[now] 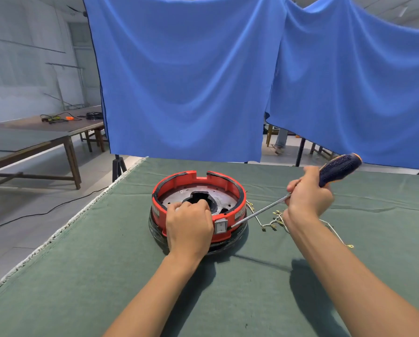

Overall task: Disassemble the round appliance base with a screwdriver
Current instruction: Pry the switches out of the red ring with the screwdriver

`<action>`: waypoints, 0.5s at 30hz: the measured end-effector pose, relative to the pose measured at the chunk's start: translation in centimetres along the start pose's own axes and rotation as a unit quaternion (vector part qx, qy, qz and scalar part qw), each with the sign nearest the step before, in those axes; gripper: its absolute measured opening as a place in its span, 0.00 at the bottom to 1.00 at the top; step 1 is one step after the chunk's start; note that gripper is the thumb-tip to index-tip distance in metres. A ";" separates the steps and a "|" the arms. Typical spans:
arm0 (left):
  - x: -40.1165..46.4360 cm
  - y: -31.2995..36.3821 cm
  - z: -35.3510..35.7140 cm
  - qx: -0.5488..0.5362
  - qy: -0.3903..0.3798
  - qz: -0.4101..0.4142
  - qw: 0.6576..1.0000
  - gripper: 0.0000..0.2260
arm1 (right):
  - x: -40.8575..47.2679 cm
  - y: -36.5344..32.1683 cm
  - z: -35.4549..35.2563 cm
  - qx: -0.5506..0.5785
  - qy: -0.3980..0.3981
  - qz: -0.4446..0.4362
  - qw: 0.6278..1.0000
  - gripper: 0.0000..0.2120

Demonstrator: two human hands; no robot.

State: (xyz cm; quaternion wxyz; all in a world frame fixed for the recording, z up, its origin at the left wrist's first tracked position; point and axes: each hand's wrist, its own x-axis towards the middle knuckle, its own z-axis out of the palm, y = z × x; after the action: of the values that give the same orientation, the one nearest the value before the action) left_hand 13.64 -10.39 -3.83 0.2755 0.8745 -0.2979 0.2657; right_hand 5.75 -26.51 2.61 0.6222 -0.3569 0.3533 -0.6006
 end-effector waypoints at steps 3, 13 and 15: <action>-0.1 -0.2 0.3 0.003 -0.008 -0.005 1.000 0.16 | -0.4 0.1 -0.8 0.018 0.018 0.003 1.000 0.08; 0.3 -0.7 0.5 0.028 -0.021 0.015 0.999 0.19 | 2.1 1.7 0.5 -0.022 0.020 0.108 0.994 0.08; 0.4 -0.8 0.6 0.034 -0.022 0.018 0.999 0.20 | 2.5 1.7 1.7 -0.042 -0.011 0.113 0.993 0.09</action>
State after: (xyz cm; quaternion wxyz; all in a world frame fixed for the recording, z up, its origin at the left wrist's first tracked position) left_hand 14.66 -10.38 -4.30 0.2339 0.8835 -0.3106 0.2613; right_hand 8.18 -28.90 1.97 0.6743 -0.3468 0.4095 -0.5073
